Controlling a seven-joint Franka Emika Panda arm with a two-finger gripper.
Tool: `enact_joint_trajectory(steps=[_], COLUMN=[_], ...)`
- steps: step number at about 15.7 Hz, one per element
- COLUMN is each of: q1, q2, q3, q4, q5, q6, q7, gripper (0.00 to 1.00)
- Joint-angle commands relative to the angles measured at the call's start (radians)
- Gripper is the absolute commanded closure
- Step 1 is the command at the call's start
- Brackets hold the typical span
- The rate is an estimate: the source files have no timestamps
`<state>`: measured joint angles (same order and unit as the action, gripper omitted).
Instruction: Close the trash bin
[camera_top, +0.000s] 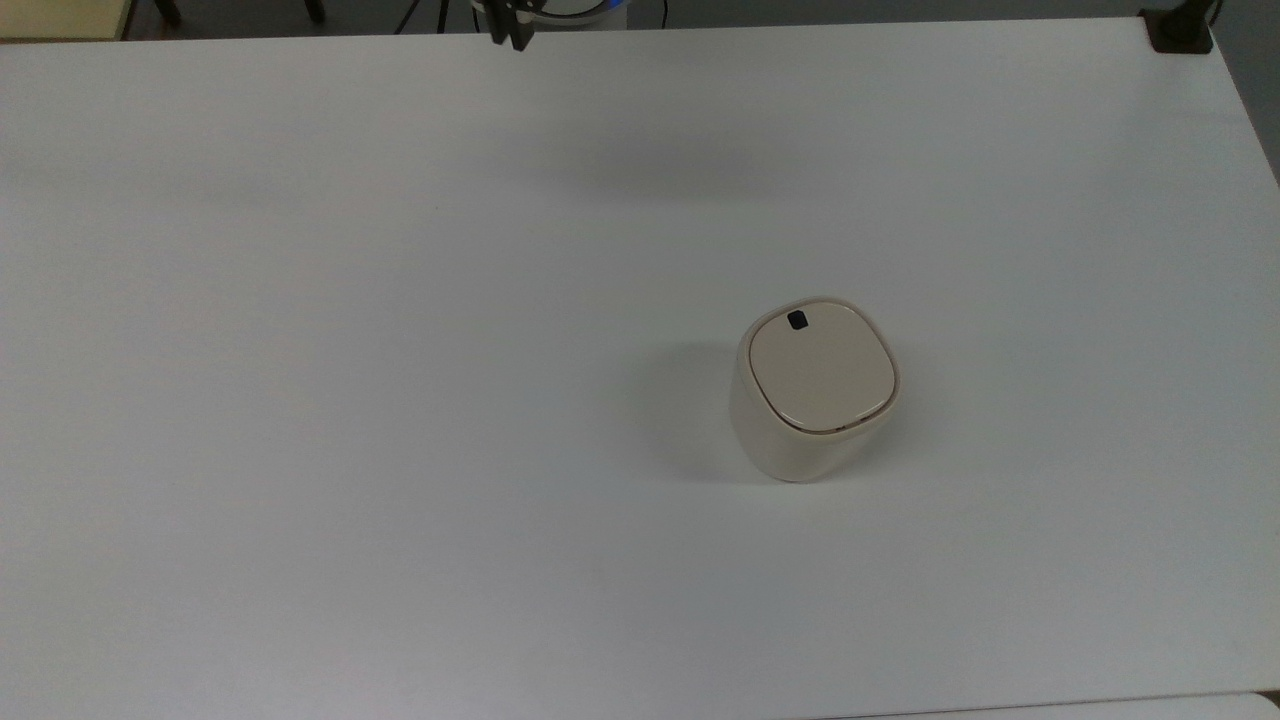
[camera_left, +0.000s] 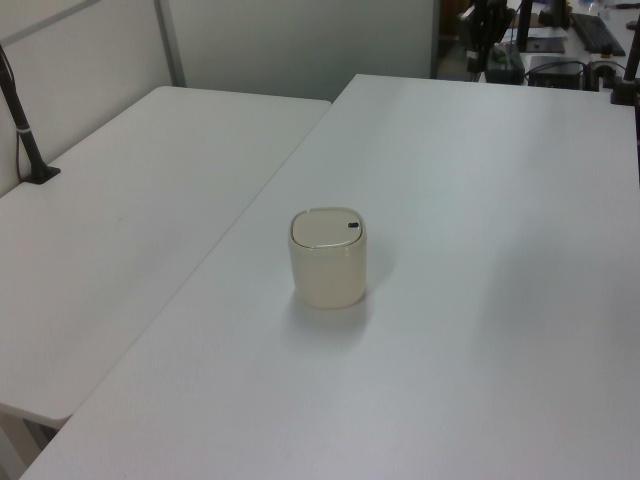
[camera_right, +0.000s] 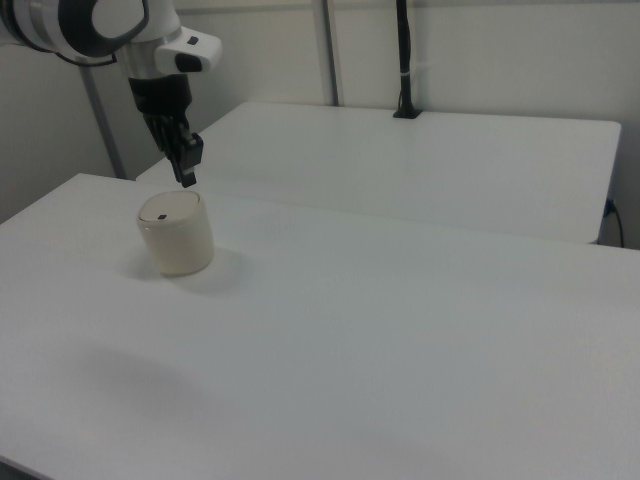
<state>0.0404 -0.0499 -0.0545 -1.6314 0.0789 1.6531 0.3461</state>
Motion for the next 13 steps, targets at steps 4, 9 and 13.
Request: enact_joint_trajectory(steps=[4, 9, 13], q1=[-0.013, -0.014, -0.010], q2=[-0.030, -0.015, 0.007], q3=[-0.031, -0.053, -0.050], q4=[-0.030, -0.004, 0.004], q5=[-0.066, -0.125, -0.113], q6=[-0.003, 0.002, -0.009], q7=[-0.341, -0.463, -0.440], gripper=[0.00, 0.00, 0.00])
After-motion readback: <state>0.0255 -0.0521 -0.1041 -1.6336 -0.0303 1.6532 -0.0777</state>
